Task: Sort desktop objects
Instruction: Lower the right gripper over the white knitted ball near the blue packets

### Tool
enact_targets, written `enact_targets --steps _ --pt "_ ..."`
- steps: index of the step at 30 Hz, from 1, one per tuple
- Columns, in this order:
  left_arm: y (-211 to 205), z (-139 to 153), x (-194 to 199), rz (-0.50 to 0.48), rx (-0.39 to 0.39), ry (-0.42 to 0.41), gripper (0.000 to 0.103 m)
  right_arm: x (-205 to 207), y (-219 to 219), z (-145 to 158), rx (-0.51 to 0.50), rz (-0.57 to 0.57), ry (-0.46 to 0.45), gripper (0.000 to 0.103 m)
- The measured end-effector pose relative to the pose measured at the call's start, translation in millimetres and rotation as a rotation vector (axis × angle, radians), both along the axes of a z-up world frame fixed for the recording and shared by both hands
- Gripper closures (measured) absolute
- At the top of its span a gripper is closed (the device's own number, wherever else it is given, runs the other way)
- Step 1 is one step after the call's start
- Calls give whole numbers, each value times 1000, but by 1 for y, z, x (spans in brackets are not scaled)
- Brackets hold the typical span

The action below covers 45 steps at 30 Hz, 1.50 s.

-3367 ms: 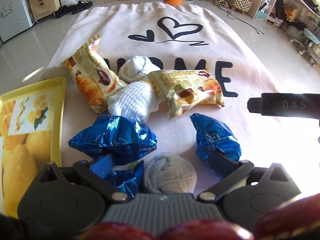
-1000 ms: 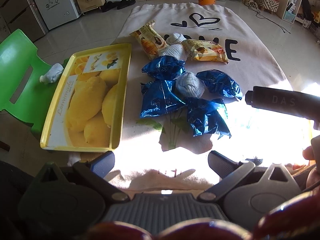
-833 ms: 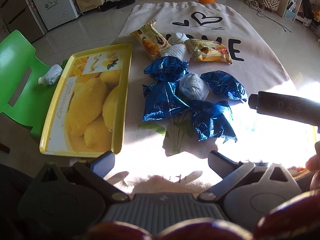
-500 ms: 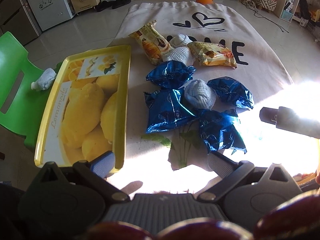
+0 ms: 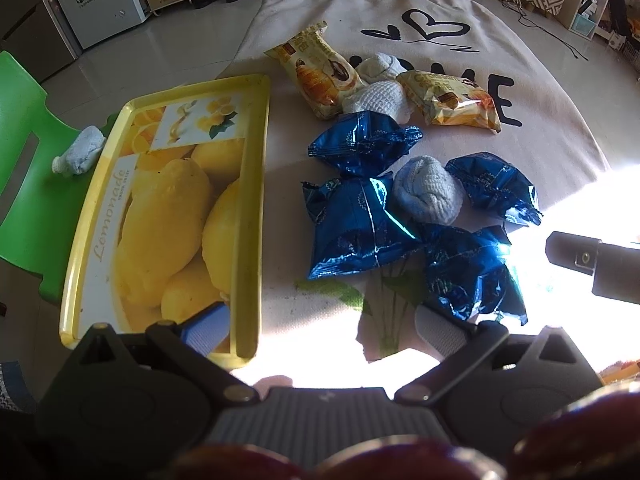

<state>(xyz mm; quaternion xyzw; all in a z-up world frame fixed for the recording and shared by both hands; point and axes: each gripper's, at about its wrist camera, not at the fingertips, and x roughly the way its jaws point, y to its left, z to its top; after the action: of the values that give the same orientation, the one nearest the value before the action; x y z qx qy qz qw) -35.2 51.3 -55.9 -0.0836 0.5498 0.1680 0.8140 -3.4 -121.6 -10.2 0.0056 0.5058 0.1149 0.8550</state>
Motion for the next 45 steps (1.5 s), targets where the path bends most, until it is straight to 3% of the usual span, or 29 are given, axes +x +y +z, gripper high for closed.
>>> enact_targets --steps 9,16,29,45 --pt "6 -2 19 -12 1 6 0 42 0 18 -27 51 -8 0" --pt "14 -17 32 5 -21 15 0 55 -3 -1 78 5 76 0" --pt "36 -30 41 86 -151 0 0 72 7 -16 89 1 97 0" --pt "30 -41 58 108 -152 12 0 86 14 -30 77 1 125 0"
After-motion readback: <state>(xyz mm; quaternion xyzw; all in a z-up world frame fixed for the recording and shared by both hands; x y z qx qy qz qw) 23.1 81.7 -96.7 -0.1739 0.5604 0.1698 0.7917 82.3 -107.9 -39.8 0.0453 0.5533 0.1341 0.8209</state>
